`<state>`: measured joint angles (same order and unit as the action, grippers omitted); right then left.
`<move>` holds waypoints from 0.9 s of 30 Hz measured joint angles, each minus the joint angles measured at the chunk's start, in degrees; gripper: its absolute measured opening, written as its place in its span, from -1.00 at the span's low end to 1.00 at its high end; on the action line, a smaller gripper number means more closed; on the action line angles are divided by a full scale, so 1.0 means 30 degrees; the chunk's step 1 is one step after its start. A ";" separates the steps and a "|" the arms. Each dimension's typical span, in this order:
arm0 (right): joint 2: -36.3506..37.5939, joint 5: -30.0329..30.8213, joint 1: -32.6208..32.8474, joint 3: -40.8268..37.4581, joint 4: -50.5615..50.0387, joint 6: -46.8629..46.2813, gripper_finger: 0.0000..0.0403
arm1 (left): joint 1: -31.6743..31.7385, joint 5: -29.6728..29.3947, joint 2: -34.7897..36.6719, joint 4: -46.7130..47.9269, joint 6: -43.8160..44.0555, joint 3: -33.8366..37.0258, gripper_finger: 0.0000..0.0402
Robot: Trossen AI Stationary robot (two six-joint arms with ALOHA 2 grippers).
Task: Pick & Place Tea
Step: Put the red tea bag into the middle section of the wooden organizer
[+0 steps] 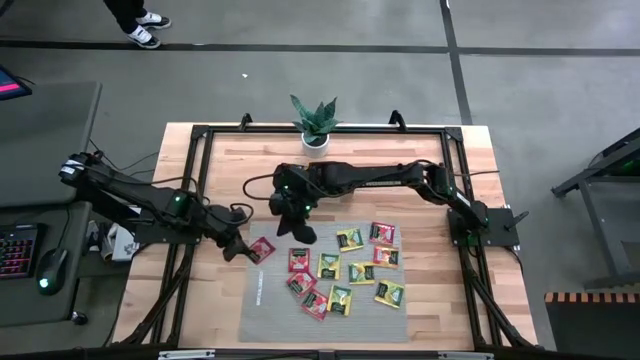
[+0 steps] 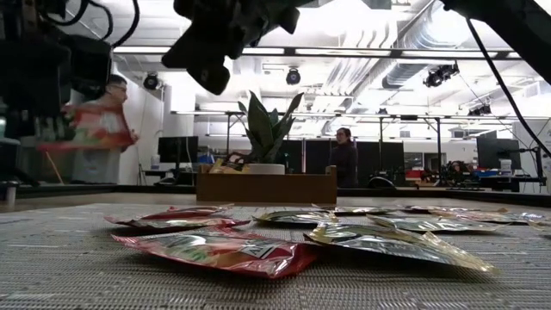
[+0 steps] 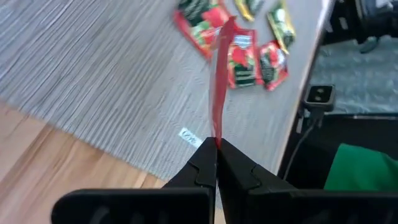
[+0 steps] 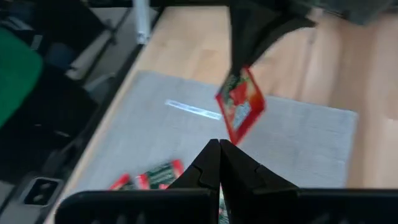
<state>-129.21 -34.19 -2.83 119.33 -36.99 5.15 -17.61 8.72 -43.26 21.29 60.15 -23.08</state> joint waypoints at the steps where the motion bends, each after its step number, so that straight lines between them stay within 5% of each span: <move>1: 0.0000 -0.0342 0.0014 -0.0003 -0.0019 0.0013 -1.00 | 0.0000 -0.0012 -0.0003 -0.0058 -0.0354 -0.0138 -1.00; 13: 0.0000 -0.2384 0.0242 -0.0007 0.0131 0.0421 -0.93 | 0.0007 -0.0038 -0.3278 0.3325 -0.3997 -0.3893 -1.00; 27: 0.0004 0.0732 0.0182 -0.0029 0.0277 -0.0076 -0.22 | 0.0000 -0.2014 -0.9812 0.9332 -0.6983 -1.1510 -1.00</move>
<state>-129.20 -32.00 -2.28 119.24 -36.16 4.93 -17.61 2.67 -72.69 49.28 39.20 -57.61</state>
